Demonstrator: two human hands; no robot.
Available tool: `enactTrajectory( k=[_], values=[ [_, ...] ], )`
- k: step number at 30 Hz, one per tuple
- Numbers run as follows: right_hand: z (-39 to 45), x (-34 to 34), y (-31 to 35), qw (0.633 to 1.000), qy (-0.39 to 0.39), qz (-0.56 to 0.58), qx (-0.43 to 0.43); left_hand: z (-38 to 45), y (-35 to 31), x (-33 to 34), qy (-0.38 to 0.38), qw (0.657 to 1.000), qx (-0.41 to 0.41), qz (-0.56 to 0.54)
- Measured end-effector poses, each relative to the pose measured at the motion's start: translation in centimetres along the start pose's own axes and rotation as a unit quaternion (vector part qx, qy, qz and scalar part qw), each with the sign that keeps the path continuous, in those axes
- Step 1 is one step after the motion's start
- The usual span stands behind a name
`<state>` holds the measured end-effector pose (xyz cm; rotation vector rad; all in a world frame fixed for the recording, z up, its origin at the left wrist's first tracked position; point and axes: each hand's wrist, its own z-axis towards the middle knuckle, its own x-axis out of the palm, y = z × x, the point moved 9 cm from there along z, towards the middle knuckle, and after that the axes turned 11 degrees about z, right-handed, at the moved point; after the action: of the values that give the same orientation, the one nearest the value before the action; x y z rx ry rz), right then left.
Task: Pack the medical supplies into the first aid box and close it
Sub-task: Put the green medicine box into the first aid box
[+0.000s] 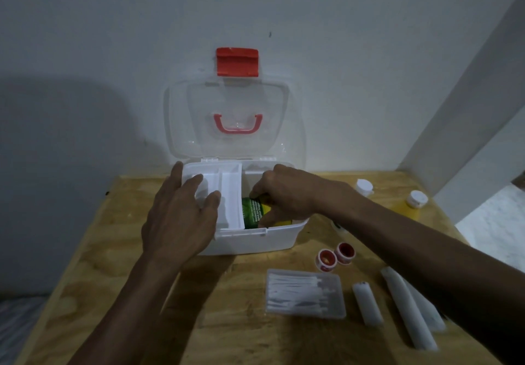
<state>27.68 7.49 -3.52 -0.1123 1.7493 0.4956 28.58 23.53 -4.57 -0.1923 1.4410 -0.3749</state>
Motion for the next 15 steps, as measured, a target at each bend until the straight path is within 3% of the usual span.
enactTrajectory(
  k=[4,8,15],
  values=[
    [-0.8,-1.5,-0.6,0.99,-0.039,0.116,0.065,0.0,0.0,0.0,-0.002,1.0,0.005,0.0],
    [-1.4,-1.7,-1.2,0.951,-0.114,0.249,0.142,0.1,0.0,0.0,-0.007,1.0,0.008,-0.001],
    [-1.4,-0.2,-0.4,0.899,-0.135,0.373,0.184,-0.1,-0.2,0.0,-0.006,1.0,0.008,-0.008]
  ],
)
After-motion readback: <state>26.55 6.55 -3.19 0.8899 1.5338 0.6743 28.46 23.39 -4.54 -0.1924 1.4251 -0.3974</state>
